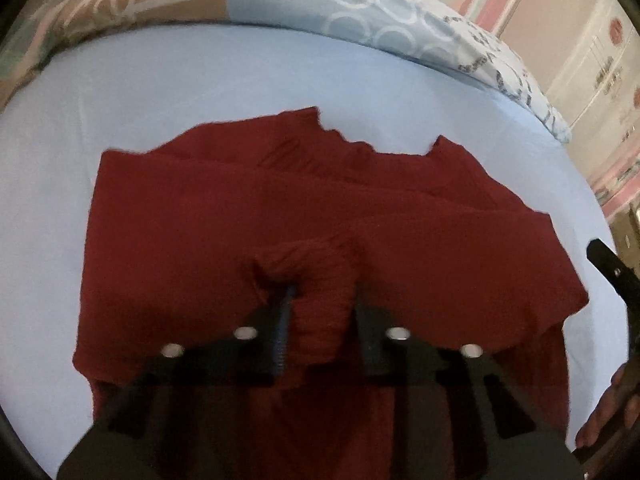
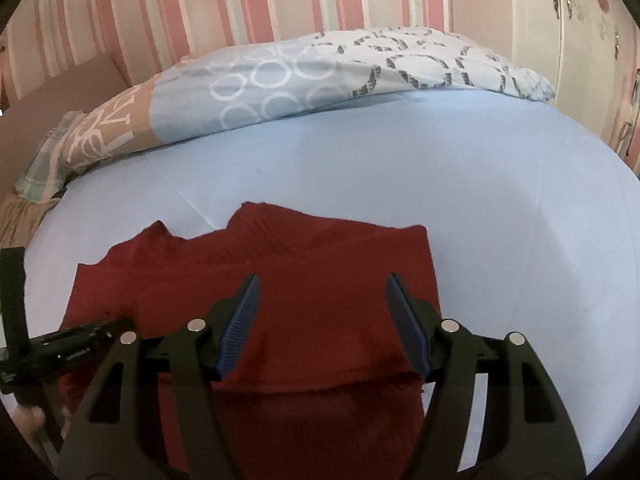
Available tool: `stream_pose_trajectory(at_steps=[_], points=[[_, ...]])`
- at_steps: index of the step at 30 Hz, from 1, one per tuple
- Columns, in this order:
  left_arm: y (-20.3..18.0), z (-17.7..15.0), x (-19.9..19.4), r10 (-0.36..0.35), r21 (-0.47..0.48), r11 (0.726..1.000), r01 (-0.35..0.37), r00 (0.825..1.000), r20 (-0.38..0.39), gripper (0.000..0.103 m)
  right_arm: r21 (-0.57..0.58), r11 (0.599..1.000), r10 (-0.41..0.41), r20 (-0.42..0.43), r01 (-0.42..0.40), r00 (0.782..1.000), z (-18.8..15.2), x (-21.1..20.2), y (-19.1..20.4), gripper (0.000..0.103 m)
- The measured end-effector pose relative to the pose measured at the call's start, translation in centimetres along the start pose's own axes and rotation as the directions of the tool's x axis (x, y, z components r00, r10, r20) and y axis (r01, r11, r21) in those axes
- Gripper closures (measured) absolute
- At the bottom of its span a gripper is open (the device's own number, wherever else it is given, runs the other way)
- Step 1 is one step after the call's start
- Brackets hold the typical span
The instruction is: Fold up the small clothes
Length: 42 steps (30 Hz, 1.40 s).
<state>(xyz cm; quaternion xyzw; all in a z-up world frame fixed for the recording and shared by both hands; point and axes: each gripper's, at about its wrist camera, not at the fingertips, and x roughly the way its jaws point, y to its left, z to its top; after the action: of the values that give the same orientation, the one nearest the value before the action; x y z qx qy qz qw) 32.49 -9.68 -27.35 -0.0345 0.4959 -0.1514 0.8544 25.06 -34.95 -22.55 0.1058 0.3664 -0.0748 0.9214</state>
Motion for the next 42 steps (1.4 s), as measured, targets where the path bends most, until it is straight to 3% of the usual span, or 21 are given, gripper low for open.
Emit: stream_pose_trajectory(at_steps=[3,6,9,13,18,20,22,24,25,29,31,34,38,42], points=[[-2.2,-0.3,-1.0,0.078,0.126,0.988,-0.087,0.994,0.073,0.087,0.003,1.0,-0.005,-0.008,0.005,1.0,-0.3,0.3,-0.2,0.037],[-3.3,-0.2,-2.1,0.108,0.191,0.972,-0.137,0.982,0.155,0.088,0.003,1.0,-0.011,-0.009,0.011,1.0,-0.4,0.3,-0.4,0.037],[-3.6,0.6,-4.6,0.141,0.25,0.946,-0.209,0.954,0.264,0.088,0.01,1.0,-0.011,0.008,0.011,1.0,-0.2,0.1,-0.4,0.037],[-1.7,2.0,-6.7,0.204,0.289,0.907,-0.308,0.919,0.338,0.088,0.006,1.0,-0.009,0.014,0.009,1.0,0.1,0.2,-0.1,0.037],[2.7,2.2,-4.2,0.254,0.288,0.901,-0.325,0.932,0.258,0.087,-0.029,0.999,-0.042,-0.018,0.041,0.999,-0.1,1.7,0.9,0.037],[3.9,1.5,-2.6,0.256,0.282,0.911,-0.302,0.948,0.189,0.085,-0.063,0.995,-0.082,-0.041,0.079,0.996,-0.3,2.6,1.4,0.037],[4.8,0.6,-2.2,0.271,0.253,0.919,-0.303,0.95,0.155,0.065,-0.091,0.99,-0.108,-0.051,0.103,0.993,-0.5,3.1,1.6,0.037],[6.0,-0.2,-2.9,0.272,0.213,0.93,-0.301,0.95,0.154,0.032,-0.119,0.986,-0.121,-0.04,0.116,0.992,-0.4,3.0,1.7,0.037],[6.8,-0.6,-3.9,0.26,0.184,0.94,-0.287,0.953,0.159,0.028,-0.143,0.982,-0.131,-0.025,0.126,0.991,-0.2,2.8,1.8,0.037],[8.9,-0.1,-6.8,0.22,0.07,0.969,-0.235,0.958,0.182,0.021,-0.256,0.955,-0.146,0.036,0.151,0.989,0.2,2.5,3.1,0.019],[8.6,0.8,-7.1,0.183,0.053,0.979,-0.196,0.964,0.192,0.014,-0.321,0.933,-0.158,0.031,0.159,0.987,-0.1,3.2,3.9,0.019],[6.4,1.6,-5.3,0.183,0.105,0.974,-0.202,0.968,0.171,0.013,-0.335,0.931,-0.161,-0.011,0.148,0.987,-0.6,4.3,3.9,0.02],[4.2,1.1,-1.7,0.187,0.151,0.968,-0.2,0.977,0.101,0.013,-0.295,0.953,-0.114,-0.137,0.07,0.984,-1.9,6.3,2.8,0.03],[4.1,-0.2,-0.2,0.234,0.195,0.95,-0.245,0.969,0.076,0.012,-0.251,0.967,-0.095,-0.164,0.052,0.982,-2.5,6.9,1.3,0.024]])
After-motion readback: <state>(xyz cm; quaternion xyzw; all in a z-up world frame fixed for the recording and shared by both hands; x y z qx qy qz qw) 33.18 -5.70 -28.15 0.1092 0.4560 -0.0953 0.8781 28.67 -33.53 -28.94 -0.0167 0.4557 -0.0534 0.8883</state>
